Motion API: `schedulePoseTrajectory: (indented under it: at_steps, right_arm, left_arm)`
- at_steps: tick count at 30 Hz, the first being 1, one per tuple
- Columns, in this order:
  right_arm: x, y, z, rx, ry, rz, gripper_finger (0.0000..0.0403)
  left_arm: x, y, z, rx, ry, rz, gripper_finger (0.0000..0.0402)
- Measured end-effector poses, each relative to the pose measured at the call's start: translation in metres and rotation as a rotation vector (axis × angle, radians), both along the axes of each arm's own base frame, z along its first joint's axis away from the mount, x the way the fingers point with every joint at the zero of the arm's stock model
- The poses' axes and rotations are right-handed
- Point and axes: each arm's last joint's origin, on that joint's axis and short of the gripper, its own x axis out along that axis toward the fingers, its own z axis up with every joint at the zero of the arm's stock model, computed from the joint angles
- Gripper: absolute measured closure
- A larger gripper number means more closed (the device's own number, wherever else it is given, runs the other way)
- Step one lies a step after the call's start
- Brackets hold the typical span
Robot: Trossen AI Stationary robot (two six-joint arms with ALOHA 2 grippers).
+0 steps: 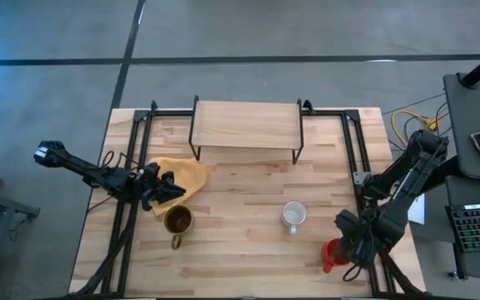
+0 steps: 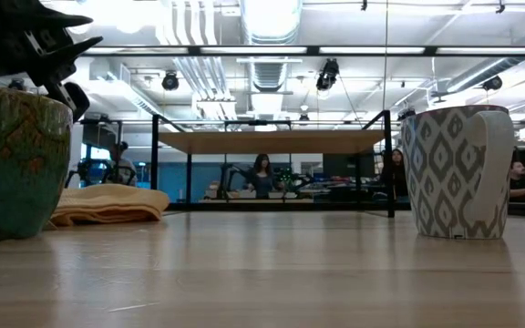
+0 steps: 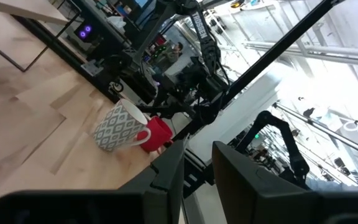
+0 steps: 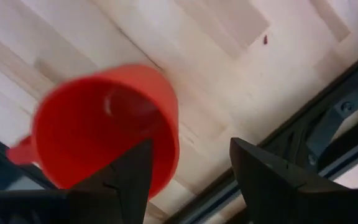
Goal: Stack small to large cups/mugs on shelf
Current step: Put the red mug on the shelf
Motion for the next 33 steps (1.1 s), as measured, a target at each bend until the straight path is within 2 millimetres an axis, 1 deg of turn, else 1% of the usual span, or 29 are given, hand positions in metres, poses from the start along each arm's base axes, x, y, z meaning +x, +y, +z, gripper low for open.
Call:
schedulePoseTrajectory:
  at_steps: [3, 7, 17, 20, 26, 33]
  right_arm:
    - [0.002, 0.004, -0.007, -0.009, 0.030, 0.044, 0.0197]
    - [0.003, 0.003, -0.016, -0.044, 0.053, 0.079, 0.0197]
    - [0.003, -0.004, -0.031, -0.057, 0.053, 0.098, 0.0198]
    - [0.003, -0.004, -0.037, -0.044, 0.043, 0.100, 0.0205]
    - [0.003, -0.004, -0.040, -0.036, 0.047, 0.097, 0.0245]
    - [0.003, -0.005, -0.040, -0.039, 0.044, 0.153, 0.0322]
  left_arm:
    - [0.000, 0.000, -0.001, 0.002, 0.007, 0.000, 0.0331]
    - [0.001, 0.000, -0.002, 0.005, 0.015, 0.000, 0.0331]
    - [0.002, -0.001, -0.004, 0.012, 0.035, 0.005, 0.0331]
    - [0.003, -0.001, -0.004, 0.012, 0.041, 0.005, 0.0331]
    - [0.004, -0.001, -0.006, 0.016, 0.052, 0.005, 0.0331]
    - [0.005, -0.002, -0.007, 0.021, 0.065, 0.005, 0.0331]
